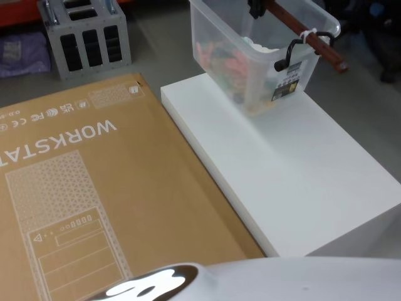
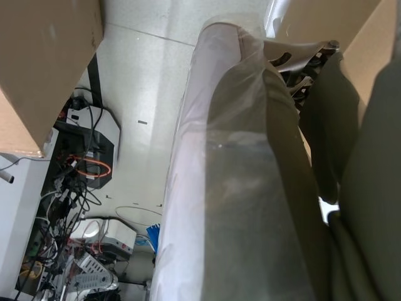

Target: Use one hand to grasp the basket and place it at the designated location.

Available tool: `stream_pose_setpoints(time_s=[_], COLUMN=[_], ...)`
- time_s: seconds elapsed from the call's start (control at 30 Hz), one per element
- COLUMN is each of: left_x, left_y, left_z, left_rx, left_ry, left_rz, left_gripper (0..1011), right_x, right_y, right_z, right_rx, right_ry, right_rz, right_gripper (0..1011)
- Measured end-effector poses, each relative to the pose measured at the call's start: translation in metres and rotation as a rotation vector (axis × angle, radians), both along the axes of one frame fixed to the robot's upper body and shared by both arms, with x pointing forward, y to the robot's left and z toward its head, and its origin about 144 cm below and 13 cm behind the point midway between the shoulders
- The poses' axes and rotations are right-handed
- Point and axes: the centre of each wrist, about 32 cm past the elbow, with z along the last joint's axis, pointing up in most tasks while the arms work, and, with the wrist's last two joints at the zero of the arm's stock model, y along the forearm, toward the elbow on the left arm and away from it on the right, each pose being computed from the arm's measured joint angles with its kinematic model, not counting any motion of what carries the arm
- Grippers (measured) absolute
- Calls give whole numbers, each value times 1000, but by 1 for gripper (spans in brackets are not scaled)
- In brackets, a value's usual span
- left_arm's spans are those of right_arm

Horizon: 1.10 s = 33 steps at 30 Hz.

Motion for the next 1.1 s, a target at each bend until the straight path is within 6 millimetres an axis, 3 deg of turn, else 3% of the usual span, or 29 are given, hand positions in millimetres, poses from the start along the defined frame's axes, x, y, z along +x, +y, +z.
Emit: stream_pose_setpoints(time_s=[1.1], left_x=[0], left_y=[0], left_z=[0], left_rx=[0], left_ry=[0], left_rz=[0], left_gripper=[0], right_x=[-7], right_y=[-5], right_z=[-48], right_rx=[-8], right_ry=[127], right_rz=[13], right_gripper=[100])
